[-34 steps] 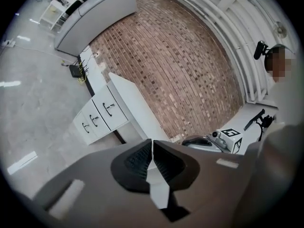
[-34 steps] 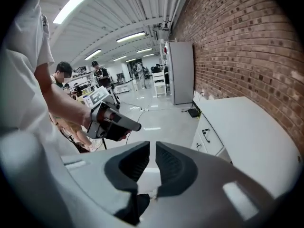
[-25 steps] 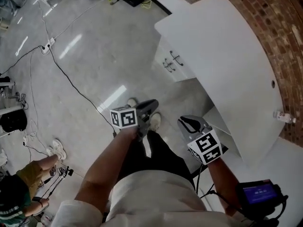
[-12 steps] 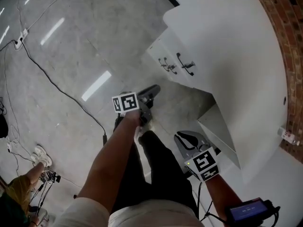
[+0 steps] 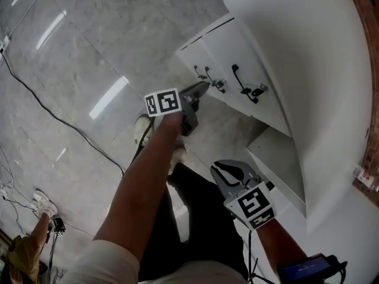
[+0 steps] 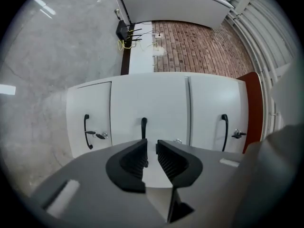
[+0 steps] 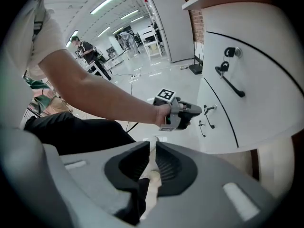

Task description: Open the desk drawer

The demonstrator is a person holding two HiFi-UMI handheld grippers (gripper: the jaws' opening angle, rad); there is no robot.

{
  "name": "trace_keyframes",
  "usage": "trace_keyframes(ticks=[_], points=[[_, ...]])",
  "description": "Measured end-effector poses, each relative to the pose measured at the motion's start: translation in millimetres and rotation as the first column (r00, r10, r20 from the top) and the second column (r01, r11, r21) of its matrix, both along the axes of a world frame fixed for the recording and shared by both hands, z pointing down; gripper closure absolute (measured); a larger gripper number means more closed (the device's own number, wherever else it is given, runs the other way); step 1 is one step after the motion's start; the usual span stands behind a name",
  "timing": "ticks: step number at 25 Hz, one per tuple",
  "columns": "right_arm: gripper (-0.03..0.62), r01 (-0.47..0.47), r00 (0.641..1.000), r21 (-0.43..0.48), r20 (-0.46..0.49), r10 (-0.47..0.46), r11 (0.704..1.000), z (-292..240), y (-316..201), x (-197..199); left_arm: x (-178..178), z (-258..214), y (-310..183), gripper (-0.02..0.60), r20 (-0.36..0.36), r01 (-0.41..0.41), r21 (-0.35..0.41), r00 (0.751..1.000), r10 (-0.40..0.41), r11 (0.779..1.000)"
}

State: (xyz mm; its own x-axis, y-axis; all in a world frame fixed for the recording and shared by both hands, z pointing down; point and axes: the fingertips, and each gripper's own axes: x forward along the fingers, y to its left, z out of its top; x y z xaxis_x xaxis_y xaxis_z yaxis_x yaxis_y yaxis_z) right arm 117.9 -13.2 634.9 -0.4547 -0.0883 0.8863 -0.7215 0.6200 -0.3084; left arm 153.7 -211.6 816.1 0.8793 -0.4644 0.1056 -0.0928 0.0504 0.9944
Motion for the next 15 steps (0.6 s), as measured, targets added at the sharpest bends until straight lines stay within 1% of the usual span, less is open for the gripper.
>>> trace_keyframes(ticks=[4, 8, 9, 10, 13, 15], points=[[0.559, -0.011, 1.000, -0.021, 0.006, 0.011, 1.000, 16.9, -1.5, -1.5, 13.0, 13.8, -20.5, 0.499, -0.022, 0.006, 0.003, 1.000, -0.006, 1.000], [0.559, -0.012, 1.000, -0.042, 0.012, 0.013, 0.999, 24.9, 3.5, -1.7, 24.2, 19.9, -29.6, 0.499, -0.035, 0.007, -0.002, 0.999, -0.007, 1.000], [0.559, -0.013, 1.000, -0.046, 0.012, 0.014, 0.999, 26.0, 4.7, -1.6, 26.7, 20.2, -30.1, 0.510, -0.038, 0.006, -0.006, 0.999, -0.006, 1.000], [0.558, -0.014, 1.000, -0.048, 0.013, 0.015, 0.999, 26.9, 5.6, -1.5, 28.5, 20.3, -30.2, 0.555, -0.041, 0.005, -0.008, 0.999, -0.005, 1.000], [0.559, -0.016, 1.000, -0.046, 0.016, 0.017, 0.999, 27.5, 4.8, -2.3, 29.3, 18.9, -28.8, 0.554, -0.058, -0.001, -0.008, 0.998, 0.000, 1.000], [0.558, -0.012, 1.000, -0.038, 0.016, 0.013, 0.999, 27.0, 2.5, -3.9, 28.3, 17.7, -27.4, 0.557, -0.054, -0.017, -0.002, 0.998, 0.016, 1.000]])
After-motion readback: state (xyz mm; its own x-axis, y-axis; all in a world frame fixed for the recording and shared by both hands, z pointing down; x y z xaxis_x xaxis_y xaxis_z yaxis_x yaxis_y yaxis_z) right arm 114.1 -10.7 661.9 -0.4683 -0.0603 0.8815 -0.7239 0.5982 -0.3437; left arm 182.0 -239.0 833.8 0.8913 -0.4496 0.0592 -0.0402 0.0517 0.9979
